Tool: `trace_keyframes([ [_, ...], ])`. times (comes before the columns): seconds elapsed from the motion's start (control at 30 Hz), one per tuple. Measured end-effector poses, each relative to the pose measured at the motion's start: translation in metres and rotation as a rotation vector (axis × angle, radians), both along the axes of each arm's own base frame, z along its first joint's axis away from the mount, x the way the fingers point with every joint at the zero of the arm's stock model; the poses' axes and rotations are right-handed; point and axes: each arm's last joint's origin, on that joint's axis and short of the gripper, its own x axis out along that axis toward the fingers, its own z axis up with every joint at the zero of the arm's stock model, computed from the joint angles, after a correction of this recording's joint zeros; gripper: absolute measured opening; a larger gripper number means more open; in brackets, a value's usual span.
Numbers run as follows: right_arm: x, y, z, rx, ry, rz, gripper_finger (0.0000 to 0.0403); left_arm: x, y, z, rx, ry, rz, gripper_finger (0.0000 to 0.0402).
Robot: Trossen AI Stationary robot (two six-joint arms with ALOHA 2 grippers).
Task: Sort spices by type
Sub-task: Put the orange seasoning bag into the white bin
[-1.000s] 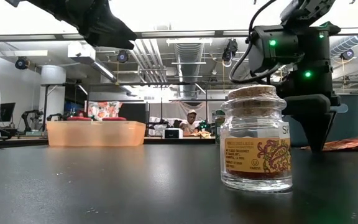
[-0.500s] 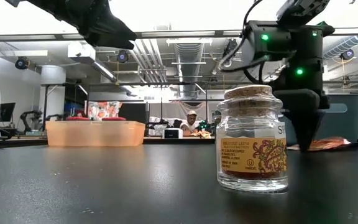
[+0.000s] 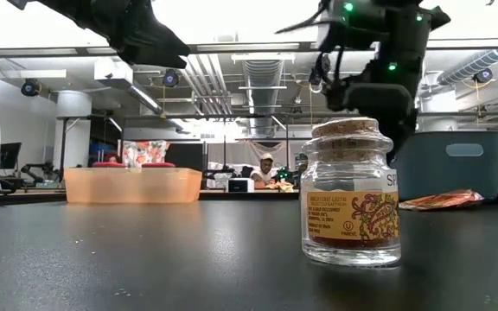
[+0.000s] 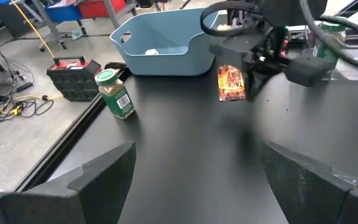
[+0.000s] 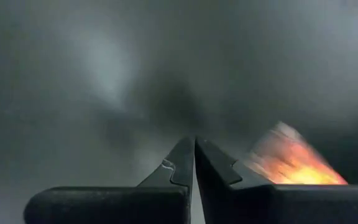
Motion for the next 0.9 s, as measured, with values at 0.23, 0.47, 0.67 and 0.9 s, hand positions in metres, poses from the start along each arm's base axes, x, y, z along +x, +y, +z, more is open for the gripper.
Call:
trace_keyframes([
  [0.23,-0.028,-0.006,0.003,-0.123,0.276,-0.142,0.0009,0.000,0.000,0.000,-0.014,-0.004,0.002,0.0327],
  [0.47,-0.045,-0.007,-0.020,-0.141,0.382,-0.195,0.0009,0.000,0.000,0.001,-0.004,-0.010,-0.002,0.0327],
  [0.67,-0.041,-0.007,-0.032,-0.141,0.392,-0.187,0.0009,0.001,0.000,0.002,-0.002,-0.018,-0.004,0.0327],
  [0.9,-0.029,-0.005,-0.041,-0.083,0.336,-0.164,0.0009,0.001,0.000,0.002,-0.002,-0.024,-0.002,0.0327],
])
